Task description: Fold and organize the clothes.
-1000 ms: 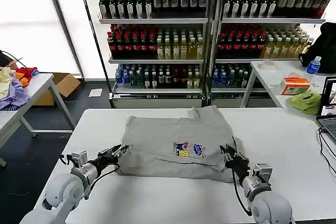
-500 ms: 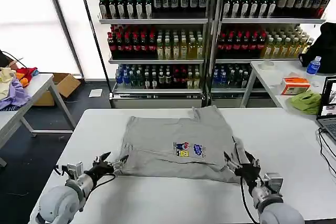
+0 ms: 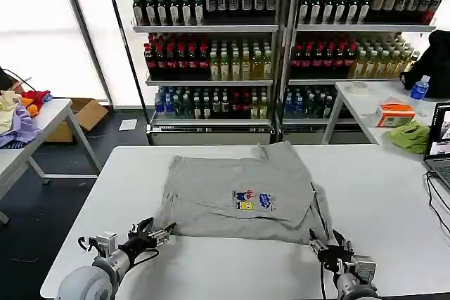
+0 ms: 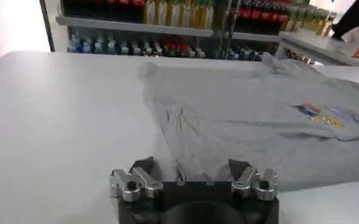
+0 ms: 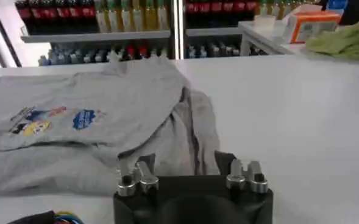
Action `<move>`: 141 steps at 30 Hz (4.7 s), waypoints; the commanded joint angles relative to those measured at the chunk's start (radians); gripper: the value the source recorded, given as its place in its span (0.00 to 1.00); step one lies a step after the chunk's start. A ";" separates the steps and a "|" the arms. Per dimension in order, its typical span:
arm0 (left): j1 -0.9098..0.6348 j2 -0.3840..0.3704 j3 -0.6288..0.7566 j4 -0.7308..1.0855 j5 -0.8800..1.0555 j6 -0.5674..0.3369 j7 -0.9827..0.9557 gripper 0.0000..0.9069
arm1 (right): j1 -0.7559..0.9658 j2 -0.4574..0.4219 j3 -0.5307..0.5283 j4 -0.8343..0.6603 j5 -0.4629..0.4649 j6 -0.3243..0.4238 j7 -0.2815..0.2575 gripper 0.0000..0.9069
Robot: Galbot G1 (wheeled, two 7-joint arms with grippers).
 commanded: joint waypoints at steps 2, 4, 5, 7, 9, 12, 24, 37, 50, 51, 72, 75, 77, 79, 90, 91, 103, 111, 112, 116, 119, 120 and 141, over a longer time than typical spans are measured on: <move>0.018 -0.008 -0.002 0.013 0.004 -0.024 0.001 0.03 | -0.017 0.010 -0.004 -0.004 0.031 -0.005 0.019 0.00; 0.018 -0.008 -0.003 0.015 -0.002 -0.025 -0.001 0.03 | -0.013 0.006 -0.004 -0.012 0.042 -0.009 0.018 0.00; 0.018 -0.007 -0.004 0.016 -0.014 -0.025 -0.002 0.03 | -0.011 0.003 -0.004 -0.015 0.045 -0.008 0.019 0.00; 0.018 -0.007 -0.005 0.018 -0.028 -0.026 -0.004 0.03 | -0.008 0.000 -0.002 -0.017 0.045 -0.003 0.016 0.00; 0.020 -0.006 -0.007 0.018 -0.040 -0.032 -0.003 0.02 | -0.007 -0.003 0.000 -0.014 0.054 -0.004 0.013 0.00; 0.023 -0.006 -0.010 0.015 -0.051 -0.048 -0.009 0.03 | -0.005 -0.012 0.001 -0.005 0.060 -0.001 0.000 0.00; 0.181 0.000 -0.109 -0.098 -0.057 -0.038 -0.041 0.03 | -0.041 -0.056 -0.024 0.075 0.110 -0.012 -0.049 0.00; 0.539 -0.033 -0.347 -0.347 -0.065 0.053 -0.073 0.02 | -0.293 -0.108 0.023 0.198 0.098 -0.038 -0.081 0.00; 0.470 -0.005 -0.429 -0.366 -0.026 0.074 -0.045 1.00 | -0.254 -0.092 0.049 0.277 0.164 -0.037 -0.104 1.00; 0.464 0.002 -0.440 -0.369 -0.029 0.074 -0.044 1.00 | -0.249 -0.095 0.062 0.287 0.164 -0.037 -0.110 1.00; -0.341 0.210 -0.038 0.211 -0.067 0.020 0.316 1.00 | 0.751 -0.337 -0.141 -0.429 0.175 -0.040 -0.411 1.00; -0.476 0.196 0.088 0.352 -0.033 -0.009 0.340 1.00 | 0.866 -0.279 -0.245 -0.571 0.174 -0.042 -0.382 1.00; -0.555 0.178 0.155 0.427 -0.001 -0.023 0.342 1.00 | 0.942 -0.236 -0.294 -0.669 0.168 -0.043 -0.370 1.00; -0.610 0.168 0.203 0.483 0.000 -0.025 0.342 1.00 | 0.997 -0.204 -0.321 -0.730 0.149 -0.041 -0.377 1.00; -0.730 0.140 0.313 0.680 0.031 -0.039 0.340 1.00 | 1.094 -0.087 -0.340 -1.017 0.069 -0.036 -0.400 1.00; -0.726 0.134 0.312 0.687 0.031 -0.040 0.338 1.00 | 1.094 -0.074 -0.332 -1.029 0.056 -0.035 -0.408 1.00; -0.632 0.118 0.275 0.665 0.026 -0.032 0.327 1.00 | 1.086 -0.003 -0.332 -1.089 0.011 -0.034 -0.423 0.72; -0.599 0.104 0.271 0.647 0.028 -0.030 0.330 0.01 | 1.084 0.034 -0.336 -1.121 -0.013 -0.028 -0.425 0.00; -0.592 0.104 0.269 0.640 0.027 -0.030 0.330 0.01 | 1.078 0.032 -0.338 -1.110 -0.008 -0.027 -0.427 0.00; -0.571 0.105 0.268 0.585 0.021 -0.028 0.332 0.01 | 1.072 0.025 -0.342 -1.091 0.012 -0.021 -0.423 0.00; -0.573 0.099 0.273 0.584 0.019 -0.031 0.332 0.01 | 1.072 0.025 -0.347 -1.088 0.030 -0.024 -0.420 0.00; -0.576 0.098 0.277 0.586 0.020 -0.034 0.331 0.01 | 1.066 0.025 -0.352 -1.081 0.031 -0.024 -0.421 0.00; -0.637 0.122 0.305 0.577 -0.047 -0.079 0.288 0.01 | 0.923 -0.019 -0.298 -0.797 0.194 -0.038 -0.365 0.00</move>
